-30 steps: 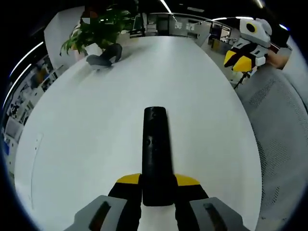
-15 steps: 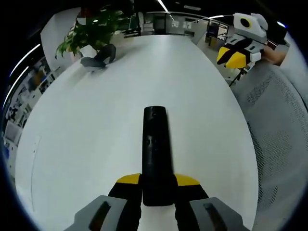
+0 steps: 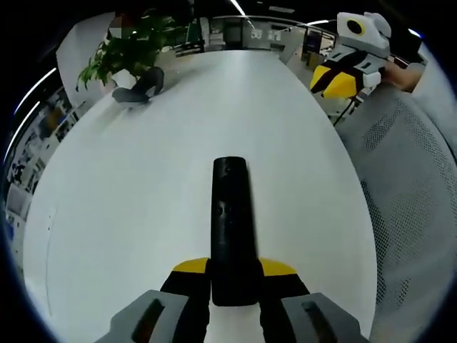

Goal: Press the specified remote control buttons in sequence, fully releasing each button before pressing the next.

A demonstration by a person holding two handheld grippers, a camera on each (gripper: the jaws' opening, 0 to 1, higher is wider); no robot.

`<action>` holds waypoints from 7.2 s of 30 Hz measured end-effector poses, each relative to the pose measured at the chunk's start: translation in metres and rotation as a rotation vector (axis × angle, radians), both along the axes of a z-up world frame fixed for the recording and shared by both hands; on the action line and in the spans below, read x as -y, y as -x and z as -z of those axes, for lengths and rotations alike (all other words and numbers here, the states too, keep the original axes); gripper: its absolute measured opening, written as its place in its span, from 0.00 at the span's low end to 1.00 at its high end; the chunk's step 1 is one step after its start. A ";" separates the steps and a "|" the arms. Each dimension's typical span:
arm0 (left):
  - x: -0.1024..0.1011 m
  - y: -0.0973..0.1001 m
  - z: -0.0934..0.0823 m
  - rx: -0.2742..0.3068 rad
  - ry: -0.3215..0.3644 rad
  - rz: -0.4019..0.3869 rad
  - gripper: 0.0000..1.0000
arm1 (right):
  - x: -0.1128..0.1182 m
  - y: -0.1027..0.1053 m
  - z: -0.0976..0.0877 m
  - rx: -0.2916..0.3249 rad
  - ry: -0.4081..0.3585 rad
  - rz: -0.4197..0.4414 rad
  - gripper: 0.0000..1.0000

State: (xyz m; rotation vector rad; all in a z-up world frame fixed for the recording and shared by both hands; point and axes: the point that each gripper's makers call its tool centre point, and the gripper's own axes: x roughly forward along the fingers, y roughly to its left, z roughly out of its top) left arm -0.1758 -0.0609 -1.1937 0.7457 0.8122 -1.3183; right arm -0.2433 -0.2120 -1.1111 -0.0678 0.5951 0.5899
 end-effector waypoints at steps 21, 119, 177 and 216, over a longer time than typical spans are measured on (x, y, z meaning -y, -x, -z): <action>0.006 0.021 0.001 0.000 -0.020 0.027 0.24 | -0.001 0.002 0.003 -0.010 0.011 -0.008 0.05; 0.019 0.087 0.002 -0.008 -0.096 0.092 0.24 | -0.005 0.007 0.014 -0.058 0.045 -0.047 0.01; 0.018 0.088 0.001 -0.009 -0.138 0.151 0.24 | -0.048 0.017 0.074 -0.239 0.538 -0.628 0.00; 0.018 0.089 0.001 -0.008 -0.104 0.182 0.24 | -0.061 0.021 0.072 -0.160 0.496 -0.787 0.00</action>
